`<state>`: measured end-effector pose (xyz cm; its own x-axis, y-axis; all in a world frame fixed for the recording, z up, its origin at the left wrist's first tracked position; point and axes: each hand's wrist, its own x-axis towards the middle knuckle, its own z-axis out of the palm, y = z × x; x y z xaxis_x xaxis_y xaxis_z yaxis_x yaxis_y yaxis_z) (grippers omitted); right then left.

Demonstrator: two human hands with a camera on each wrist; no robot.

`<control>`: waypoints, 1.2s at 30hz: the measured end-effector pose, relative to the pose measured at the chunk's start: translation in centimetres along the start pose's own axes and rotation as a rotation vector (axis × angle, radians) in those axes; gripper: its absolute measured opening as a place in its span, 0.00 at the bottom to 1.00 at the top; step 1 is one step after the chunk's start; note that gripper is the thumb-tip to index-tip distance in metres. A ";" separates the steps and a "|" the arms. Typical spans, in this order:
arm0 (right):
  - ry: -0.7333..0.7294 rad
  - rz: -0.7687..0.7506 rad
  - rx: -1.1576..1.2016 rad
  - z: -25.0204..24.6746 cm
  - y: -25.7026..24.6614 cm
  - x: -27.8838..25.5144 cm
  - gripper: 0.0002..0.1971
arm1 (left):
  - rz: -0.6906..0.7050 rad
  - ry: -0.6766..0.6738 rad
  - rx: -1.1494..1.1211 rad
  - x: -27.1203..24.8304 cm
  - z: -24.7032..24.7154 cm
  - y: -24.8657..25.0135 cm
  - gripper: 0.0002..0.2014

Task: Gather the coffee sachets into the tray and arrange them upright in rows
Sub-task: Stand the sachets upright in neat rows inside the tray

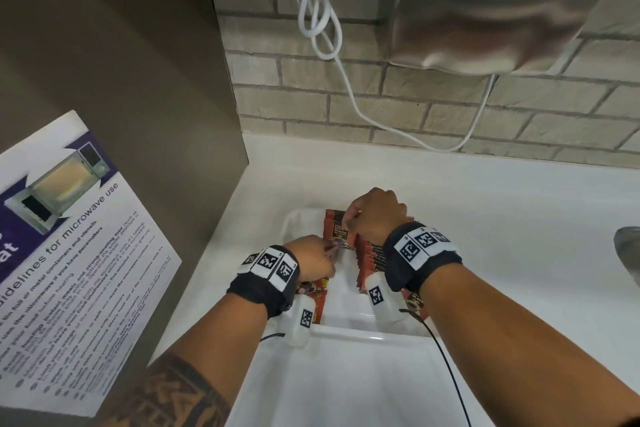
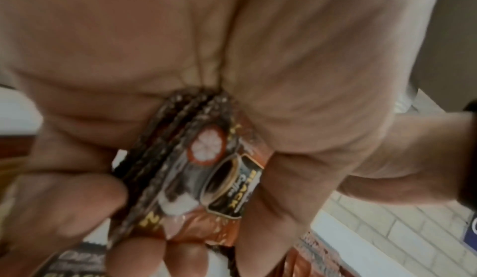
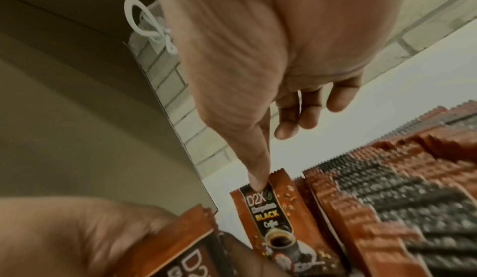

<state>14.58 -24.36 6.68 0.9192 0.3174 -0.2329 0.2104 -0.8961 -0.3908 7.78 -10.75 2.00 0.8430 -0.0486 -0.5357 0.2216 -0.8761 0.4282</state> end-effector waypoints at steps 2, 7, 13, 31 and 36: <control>-0.011 0.015 -0.025 0.6 0.1 0.5 0.08 | -0.024 -0.022 0.041 0.9 0.3 0.3 0.19; -0.007 0.015 -0.069 1.4 0.2 1.7 0.08 | -0.049 -0.043 0.114 2.5 0.3 0.7 0.23; -0.018 0.011 -0.126 1.8 0.5 2.8 0.06 | -0.062 -0.072 0.136 3.6 -0.3 1.5 0.12; 0.002 -0.023 0.024 1.2 1.5 2.8 0.09 | -0.127 -0.170 0.119 2.8 -1.5 2.4 0.10; 0.017 -0.076 0.089 0.1 1.8 2.1 0.10 | -0.148 -0.143 -0.086 1.2 -2.8 2.1 0.03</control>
<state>16.89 -25.26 5.39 0.9075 0.3772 -0.1850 0.2498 -0.8385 -0.4843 10.61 -11.32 4.31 0.7214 0.0040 -0.6925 0.3835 -0.8350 0.3947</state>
